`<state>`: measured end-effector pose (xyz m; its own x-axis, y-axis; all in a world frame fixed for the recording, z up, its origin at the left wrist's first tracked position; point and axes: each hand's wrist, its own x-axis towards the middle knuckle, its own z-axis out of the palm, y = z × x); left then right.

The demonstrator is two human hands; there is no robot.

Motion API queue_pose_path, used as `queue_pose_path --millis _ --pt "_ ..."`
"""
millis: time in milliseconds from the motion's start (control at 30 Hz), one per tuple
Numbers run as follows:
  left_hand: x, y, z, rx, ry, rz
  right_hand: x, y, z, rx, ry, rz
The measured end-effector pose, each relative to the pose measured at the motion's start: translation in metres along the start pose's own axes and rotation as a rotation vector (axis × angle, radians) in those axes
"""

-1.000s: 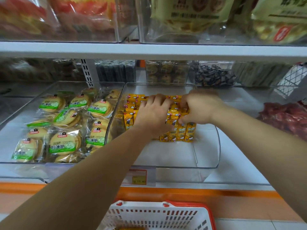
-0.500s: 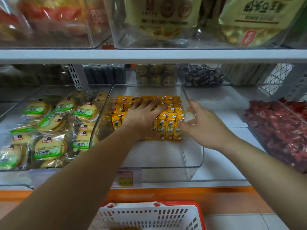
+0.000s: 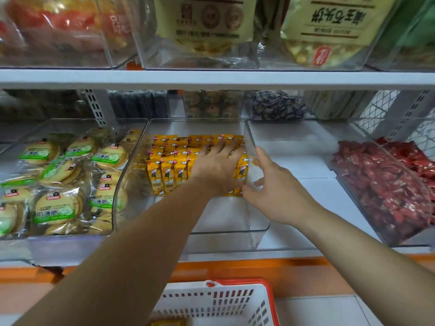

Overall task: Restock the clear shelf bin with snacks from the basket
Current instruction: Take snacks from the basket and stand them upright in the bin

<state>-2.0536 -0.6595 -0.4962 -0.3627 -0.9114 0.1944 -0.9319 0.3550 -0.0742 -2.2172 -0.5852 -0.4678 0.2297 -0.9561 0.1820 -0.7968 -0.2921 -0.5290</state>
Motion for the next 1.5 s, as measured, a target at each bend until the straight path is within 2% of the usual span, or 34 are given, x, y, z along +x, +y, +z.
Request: queue_pose_path --millis 167,233,300,400,500,567,667,733,833,900,967,1033,1167,1267,1367,1500 --pt "-0.002 0.004 -0.021 -0.029 -0.101 -0.018 0.000 -0.005 -0.003 -0.052 0.014 0.026" --pt "-0.013 0.009 -0.042 -0.043 -0.141 -0.008 -0.005 -0.012 -0.004 -0.202 0.039 0.045" --pt "-0.032 0.004 -0.068 -0.110 -0.096 -0.014 -0.010 -0.021 -0.012 -0.368 0.112 0.024" --pt "-0.095 -0.004 -0.106 -0.146 -0.048 0.033 -0.020 -0.043 -0.022 -0.447 0.244 -0.070" --pt "-0.184 -0.013 -0.111 -0.139 -0.170 0.019 -0.061 -0.067 -0.010 -0.313 0.317 -0.213" --pt "-0.313 -0.018 -0.069 -0.233 -0.501 -0.116 -0.134 -0.100 0.089 -0.193 0.011 -0.294" --pt "-0.352 -0.013 -0.023 -0.251 -0.685 -0.141 -0.164 -0.092 0.114 -0.141 -0.281 -0.261" --pt "-0.377 -0.016 0.029 -0.261 -0.870 -0.183 -0.184 -0.076 0.175 -0.161 -0.548 -0.246" --pt "-0.364 -0.017 0.069 -0.178 -0.899 -0.183 -0.186 -0.043 0.189 -0.217 -0.801 -0.126" --pt "-0.345 -0.019 0.085 -0.175 -0.867 -0.207 -0.174 -0.020 0.195 -0.213 -0.905 -0.019" --pt "-0.331 -0.019 0.098 -0.223 -0.826 -0.266 -0.162 0.002 0.203 -0.180 -0.897 0.103" --pt "-0.332 -0.015 0.112 -0.299 -0.780 -0.327 -0.163 0.019 0.214 -0.132 -0.817 0.201" --pt "-0.360 -0.016 0.172 -0.319 -0.831 -0.459 -0.186 0.057 0.280 -0.046 -0.752 0.440" --pt "-0.367 -0.024 0.202 -0.362 -0.774 -0.629 -0.203 0.075 0.314 -0.037 -0.732 0.608" --pt "-0.367 -0.033 0.229 -0.434 -0.747 -0.788 -0.210 0.083 0.337 -0.004 -0.672 0.674" --pt "-0.372 -0.037 0.263 -0.461 -0.780 -0.883 -0.213 0.084 0.352 -0.029 -0.668 0.670"
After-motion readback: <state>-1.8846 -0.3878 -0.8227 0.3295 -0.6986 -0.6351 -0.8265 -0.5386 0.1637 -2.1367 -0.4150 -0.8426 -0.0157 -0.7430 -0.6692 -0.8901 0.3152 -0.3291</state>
